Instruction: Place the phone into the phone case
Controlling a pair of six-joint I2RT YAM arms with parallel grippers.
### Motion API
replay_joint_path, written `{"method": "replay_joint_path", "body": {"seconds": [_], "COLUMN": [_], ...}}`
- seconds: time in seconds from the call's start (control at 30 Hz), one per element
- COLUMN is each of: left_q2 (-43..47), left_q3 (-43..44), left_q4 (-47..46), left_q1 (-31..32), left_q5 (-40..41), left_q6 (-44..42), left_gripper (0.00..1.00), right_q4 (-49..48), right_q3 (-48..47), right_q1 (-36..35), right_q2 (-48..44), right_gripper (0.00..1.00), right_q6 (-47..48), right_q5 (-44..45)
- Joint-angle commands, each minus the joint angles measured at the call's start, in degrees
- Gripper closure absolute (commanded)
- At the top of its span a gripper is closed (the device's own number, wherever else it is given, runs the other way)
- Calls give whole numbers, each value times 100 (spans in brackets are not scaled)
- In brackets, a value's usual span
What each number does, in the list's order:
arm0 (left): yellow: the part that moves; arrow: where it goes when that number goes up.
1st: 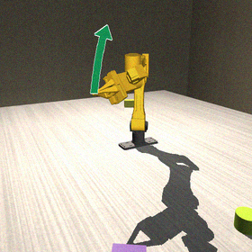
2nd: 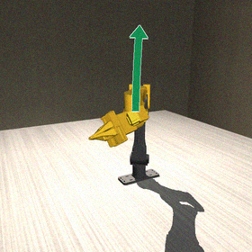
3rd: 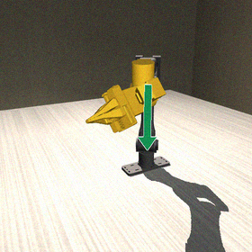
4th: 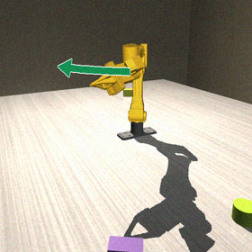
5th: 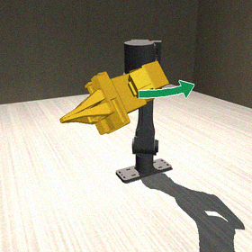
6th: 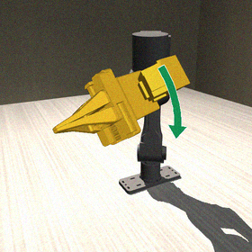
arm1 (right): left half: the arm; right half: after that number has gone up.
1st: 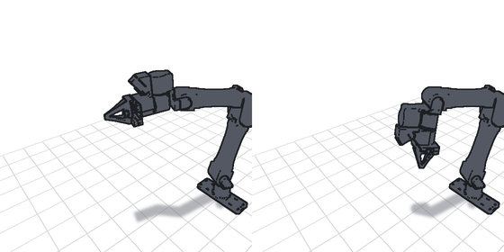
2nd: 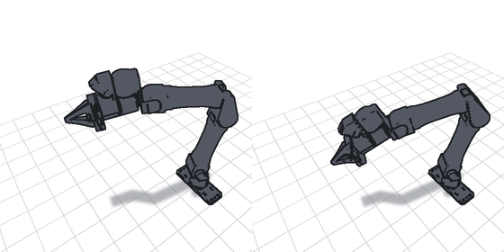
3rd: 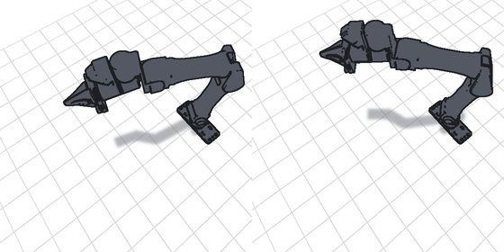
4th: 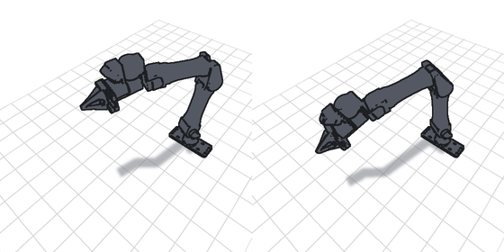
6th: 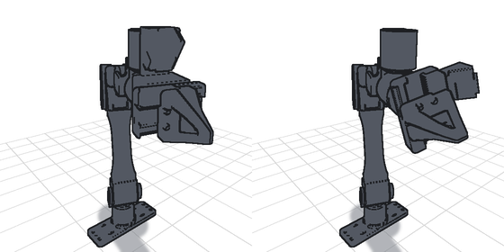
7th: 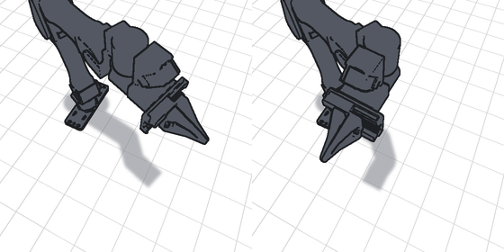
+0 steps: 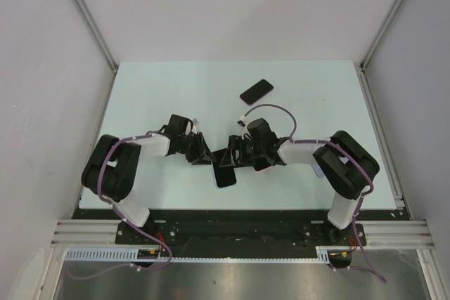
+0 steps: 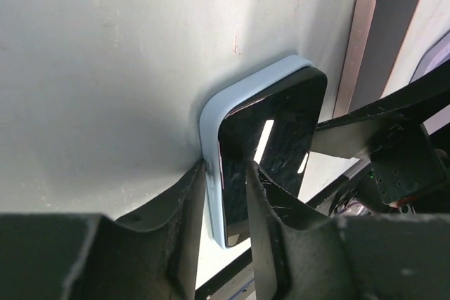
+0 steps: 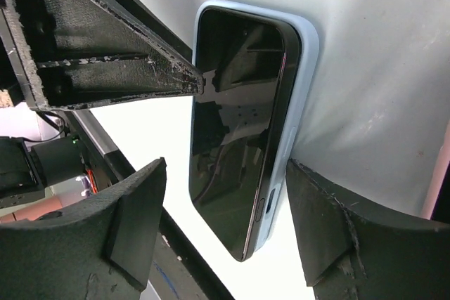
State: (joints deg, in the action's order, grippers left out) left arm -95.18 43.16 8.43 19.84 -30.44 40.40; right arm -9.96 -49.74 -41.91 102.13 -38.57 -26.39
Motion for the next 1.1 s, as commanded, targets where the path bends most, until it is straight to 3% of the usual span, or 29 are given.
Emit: {"method": "replay_joint_path", "body": {"seconds": [0.0,0.4,0.57,0.7,0.87,1.0,1.07], "left_q2": [-71,113,69,-36,-45,34,52], "left_q3": [-220,-703,-721,-659,-677,-677,-668], "left_q4": [-174,-816,-825,-781,-720,-641,-623], "left_q1": [47,47,47,55,47,55,47], "left_q5": [-304,-990,-1043,-982,-920,-833,-815], "left_q6": [99,530,521,434,363,328,345], "left_gripper": [67,74,75,75,74,74,73], "right_q4": [-278,-1571,-1649,-2580,-2257,-2160,-2168], "right_q3": [-98,-98,42,561,658,658,658], "right_q1": [-45,262,324,517,552,579,579], "right_q2": [141,361,290,220,176,185,185], "right_gripper": [28,31,38,47,50,66,80], "right_q6": [-159,-1179,-1144,-1610,-1355,-1259,-1250], "right_q5": [-137,-1298,-1430,-1895,-1861,-1826,-1808]}}
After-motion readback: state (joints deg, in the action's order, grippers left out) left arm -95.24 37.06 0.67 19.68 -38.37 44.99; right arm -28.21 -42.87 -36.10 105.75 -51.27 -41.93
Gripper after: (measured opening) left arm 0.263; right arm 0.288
